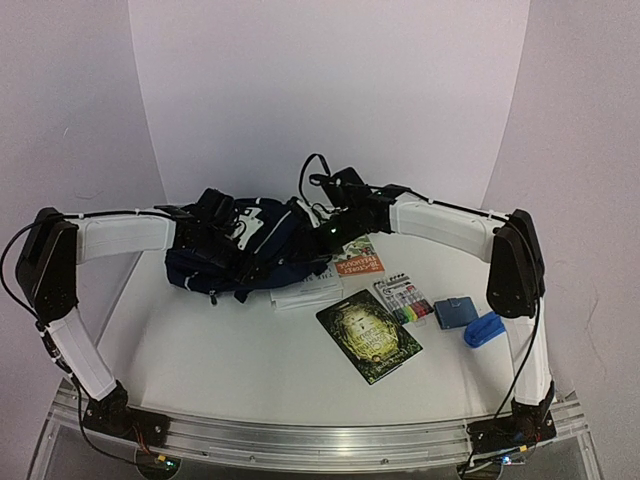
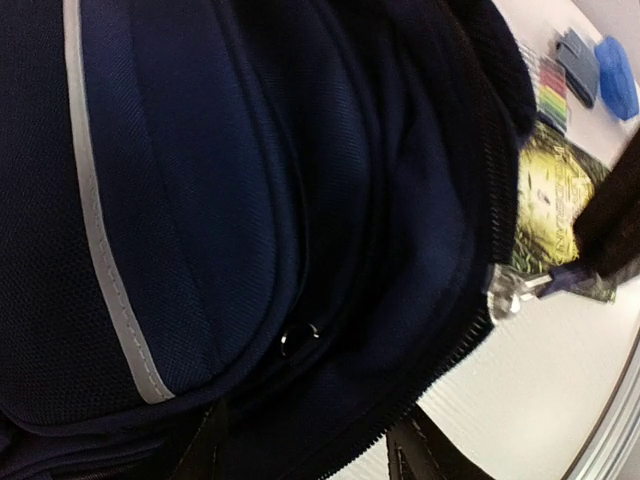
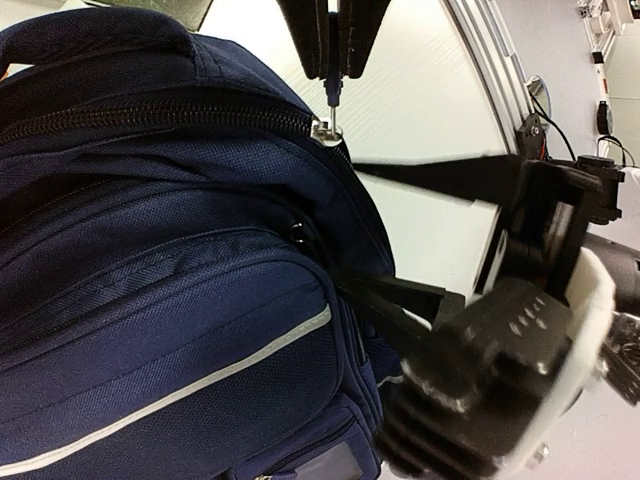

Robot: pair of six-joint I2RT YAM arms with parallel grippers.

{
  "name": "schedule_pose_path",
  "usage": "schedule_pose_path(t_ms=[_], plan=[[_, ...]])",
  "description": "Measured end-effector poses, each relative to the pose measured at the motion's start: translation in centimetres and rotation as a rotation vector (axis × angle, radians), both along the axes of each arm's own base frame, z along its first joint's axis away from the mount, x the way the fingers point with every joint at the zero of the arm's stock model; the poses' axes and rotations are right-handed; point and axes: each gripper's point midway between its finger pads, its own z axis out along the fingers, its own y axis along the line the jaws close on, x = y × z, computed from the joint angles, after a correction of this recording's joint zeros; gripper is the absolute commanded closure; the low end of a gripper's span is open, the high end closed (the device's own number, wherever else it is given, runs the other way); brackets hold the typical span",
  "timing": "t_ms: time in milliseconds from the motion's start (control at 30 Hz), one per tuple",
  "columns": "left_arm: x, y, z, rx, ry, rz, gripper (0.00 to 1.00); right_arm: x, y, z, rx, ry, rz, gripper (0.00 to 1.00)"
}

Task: Pack the student bag
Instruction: Unzip the student bag at the center of the board.

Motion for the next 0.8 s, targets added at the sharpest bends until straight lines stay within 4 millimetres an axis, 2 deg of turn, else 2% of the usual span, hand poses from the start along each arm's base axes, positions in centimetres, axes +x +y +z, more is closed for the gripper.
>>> schedule_pose_path(t_ms=[133,167,333,467,567,600,700,800], plan=[[0.1,-0.1,-0.2,0.003,-0.002,-0.004,0.96,0.0,0.0,0.0,-0.002,0.004,-0.003,1.0],[0.0,-0.1,-0.2,0.004,-0.003,-0.008,0.98,0.0,0.0,0.0,-0.002,0.005,-0.004,1.0],[-0.7,0.4,-0.5,0.013,-0.01,-0.015,1.0,0.7,-0.5,-0.4,-0.003,-0.002,-0.018,1.0],[-2.4,3.1,-1.0,0.05,0.006,0.02,1.0,1.3,-1.6,-1.8,-0.025,0.005,-0.027,1.0],[-3.4,5.9,-0.9,0.078,0.013,0.07,1.0,2.9,-3.5,-2.7,-0.046,0.002,-0.058,1.0],[-3.7,6.9,-0.8,0.087,0.011,0.087,0.97,3.5,-4.1,-2.9,-0.052,-0.001,-0.072,1.0],[-4.0,8.2,0.4,0.082,-0.017,0.11,0.67,5.0,-5.3,-2.7,-0.041,-0.016,-0.088,1.0],[-4.4,8.9,1.2,0.089,-0.027,0.127,0.52,4.8,-5.1,-2.6,-0.038,-0.01,-0.084,1.0]])
